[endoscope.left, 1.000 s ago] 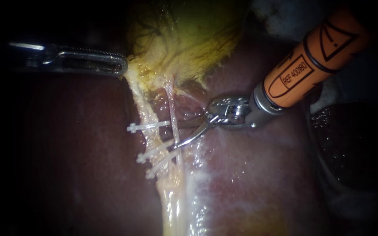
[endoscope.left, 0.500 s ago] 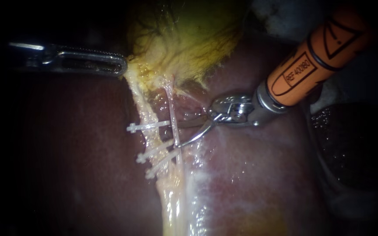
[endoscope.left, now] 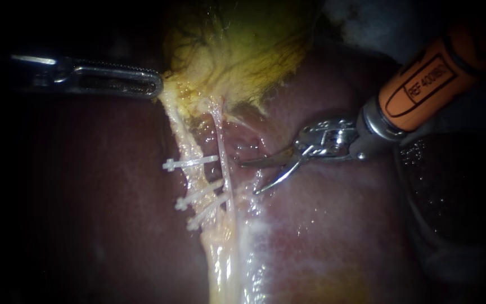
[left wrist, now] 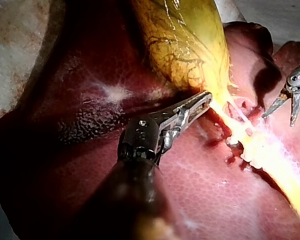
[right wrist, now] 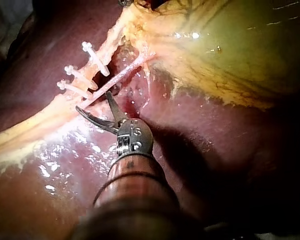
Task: Go to the cutting position left tube
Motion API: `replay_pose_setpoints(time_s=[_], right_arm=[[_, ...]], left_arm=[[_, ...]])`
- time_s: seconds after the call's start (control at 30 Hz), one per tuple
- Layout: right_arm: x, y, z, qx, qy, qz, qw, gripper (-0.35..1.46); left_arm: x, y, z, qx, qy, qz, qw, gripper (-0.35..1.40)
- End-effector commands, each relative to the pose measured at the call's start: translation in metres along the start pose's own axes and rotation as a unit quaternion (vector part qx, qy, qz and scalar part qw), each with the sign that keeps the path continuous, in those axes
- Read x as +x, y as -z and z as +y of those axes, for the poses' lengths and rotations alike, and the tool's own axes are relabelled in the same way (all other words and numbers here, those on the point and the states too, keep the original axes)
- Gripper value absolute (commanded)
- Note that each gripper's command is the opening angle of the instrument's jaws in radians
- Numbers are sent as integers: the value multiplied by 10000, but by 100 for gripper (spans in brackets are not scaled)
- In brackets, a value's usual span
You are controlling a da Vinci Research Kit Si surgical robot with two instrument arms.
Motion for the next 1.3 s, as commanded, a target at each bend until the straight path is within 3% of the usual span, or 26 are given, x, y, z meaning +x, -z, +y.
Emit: replay_pose_setpoints(time_s=[0.03,0.23,0.8,1.3], right_arm=[[5,-1,-3,33,-9,62,10000,102],[10,-14,-4,26,-8,113,9999,102],[-4,-40,35,8,16,52,10000,102],[-15,-55,59,28,29,-22,10000,102]], left_arm=[[0,-1,0,-3,-2,-2,10000,-35],[1,-1,0,-5,-3,-3,10000,-35],[1,-1,0,-5,-3,-2,10000,-35],[1,-2,1,-4,-4,-2,10000,-35]])
